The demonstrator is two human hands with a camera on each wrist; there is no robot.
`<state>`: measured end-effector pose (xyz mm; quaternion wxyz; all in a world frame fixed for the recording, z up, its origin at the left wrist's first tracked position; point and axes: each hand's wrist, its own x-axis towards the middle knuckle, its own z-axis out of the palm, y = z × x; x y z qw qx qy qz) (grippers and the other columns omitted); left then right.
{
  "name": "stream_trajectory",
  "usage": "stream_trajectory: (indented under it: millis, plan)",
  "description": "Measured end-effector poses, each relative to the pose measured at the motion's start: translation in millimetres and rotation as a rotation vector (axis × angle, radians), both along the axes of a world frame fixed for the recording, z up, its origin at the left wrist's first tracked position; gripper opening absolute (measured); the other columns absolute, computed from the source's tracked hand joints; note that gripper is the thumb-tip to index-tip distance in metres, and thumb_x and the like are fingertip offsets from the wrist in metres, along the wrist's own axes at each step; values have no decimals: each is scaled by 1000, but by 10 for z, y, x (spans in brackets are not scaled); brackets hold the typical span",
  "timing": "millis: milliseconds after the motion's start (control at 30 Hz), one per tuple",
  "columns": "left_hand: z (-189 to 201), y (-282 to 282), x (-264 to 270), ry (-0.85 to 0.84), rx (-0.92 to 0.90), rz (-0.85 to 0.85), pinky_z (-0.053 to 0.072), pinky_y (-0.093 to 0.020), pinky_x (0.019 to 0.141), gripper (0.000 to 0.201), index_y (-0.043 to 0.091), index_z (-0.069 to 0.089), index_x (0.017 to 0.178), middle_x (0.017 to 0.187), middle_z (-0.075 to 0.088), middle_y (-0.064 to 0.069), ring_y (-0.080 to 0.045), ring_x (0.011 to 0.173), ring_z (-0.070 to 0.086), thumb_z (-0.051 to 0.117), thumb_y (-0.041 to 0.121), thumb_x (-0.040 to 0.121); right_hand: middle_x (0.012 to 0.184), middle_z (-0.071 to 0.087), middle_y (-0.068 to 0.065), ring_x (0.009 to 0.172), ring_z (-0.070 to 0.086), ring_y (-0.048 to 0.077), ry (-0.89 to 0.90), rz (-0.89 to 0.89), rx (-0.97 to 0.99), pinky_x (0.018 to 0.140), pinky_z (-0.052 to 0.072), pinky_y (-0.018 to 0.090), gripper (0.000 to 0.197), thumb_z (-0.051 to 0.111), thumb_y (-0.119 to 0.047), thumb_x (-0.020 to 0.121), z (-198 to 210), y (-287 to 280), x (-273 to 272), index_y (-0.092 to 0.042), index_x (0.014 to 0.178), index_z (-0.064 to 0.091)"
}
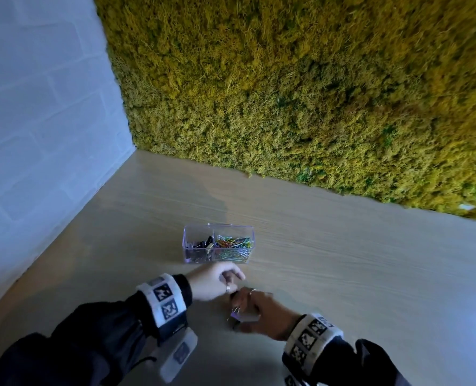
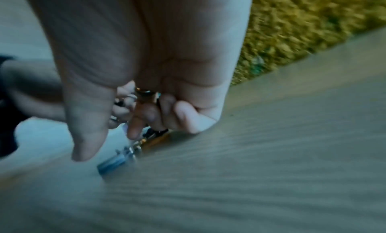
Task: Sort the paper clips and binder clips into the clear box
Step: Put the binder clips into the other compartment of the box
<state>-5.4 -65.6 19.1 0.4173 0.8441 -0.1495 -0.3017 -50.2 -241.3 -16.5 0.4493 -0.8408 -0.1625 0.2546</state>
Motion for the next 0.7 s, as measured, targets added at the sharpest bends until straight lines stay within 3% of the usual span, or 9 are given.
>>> stream_trajectory:
  millis: [100, 200, 233, 333, 400, 533, 633, 667, 700]
  plan:
    - [-86, -68, 7, -145, 269, -284, 36, -24, 68, 49, 31, 55, 117, 99, 50, -1, -16, 85, 49, 43, -1, 82, 85, 54, -7, 73, 43, -4, -159, 192, -176, 64, 31, 2, 32, 71, -15, 74, 99, 11, 14, -11, 104, 60]
    - [-143, -114, 7, -241, 374, -346, 41, -35, 84, 44, 32, 56, 114, 105, 51, -7, -26, 102, 49, 47, 3, 81, 78, 58, 0, 63, 47, -13, -149, 189, -258, 58, 30, 0, 24, 70, -14, 77, 114, -2, 37, -1, 96, 61]
    - [-155, -119, 8, -274, 396, -344, 43, -37, 83, 38, 31, 57, 110, 101, 50, -4, -25, 102, 50, 51, 7, 81, 79, 61, 5, 61, 48, -9, -148, 180, -276, 58, 31, 2, 22, 69, -14, 78, 117, -7, 28, -1, 93, 61]
    - [-208, -94, 23, -364, 433, -354, 44, -36, 79, 24, 28, 57, 101, 94, 49, 0, -25, 99, 52, 58, 16, 79, 77, 60, -1, 77, 53, 16, -156, 192, -328, 68, 40, 22, 14, 59, -13, 83, 143, -18, -8, -3, 92, 59]
    - [-229, -86, 22, -415, 449, -358, 43, -35, 79, 19, 24, 57, 97, 102, 54, -2, -24, 99, 54, 61, 22, 79, 93, 64, 15, 87, 58, 29, -174, 201, -413, 76, 42, 34, 16, 49, -16, 88, 141, -27, -22, -2, 94, 56]
    - [-231, -109, -28, -509, 531, -419, 38, -35, 84, 38, 19, 46, 114, 118, 50, -4, -25, 108, 50, 60, 34, 81, 97, 63, 23, 86, 60, 38, -217, 164, -509, 67, 41, 38, 30, 36, -29, 85, 85, -27, -26, -5, 101, 46]
    - [-220, -139, -59, -475, 528, -459, 40, -36, 83, 48, 19, 44, 118, 122, 48, -6, -28, 108, 51, 62, 39, 79, 101, 62, 25, 87, 61, 37, -193, 160, -563, 61, 32, 32, 33, 43, -13, 86, 114, -72, -12, -2, 116, 36]
    - [-215, -151, -67, -462, 523, -473, 40, -37, 84, 46, 19, 45, 118, 122, 48, -7, -30, 108, 51, 62, 38, 80, 96, 63, 21, 83, 63, 32, -187, 140, -500, 61, 32, 31, 31, 43, -13, 86, 122, -98, -15, -3, 115, 38]
    - [-211, -161, -70, -450, 517, -486, 41, -38, 86, 43, 20, 47, 117, 122, 49, -7, -31, 109, 51, 62, 38, 81, 85, 61, 14, 71, 63, 16, -158, 100, -392, 60, 33, 29, 24, 45, -17, 86, 144, -123, -15, -8, 108, 41]
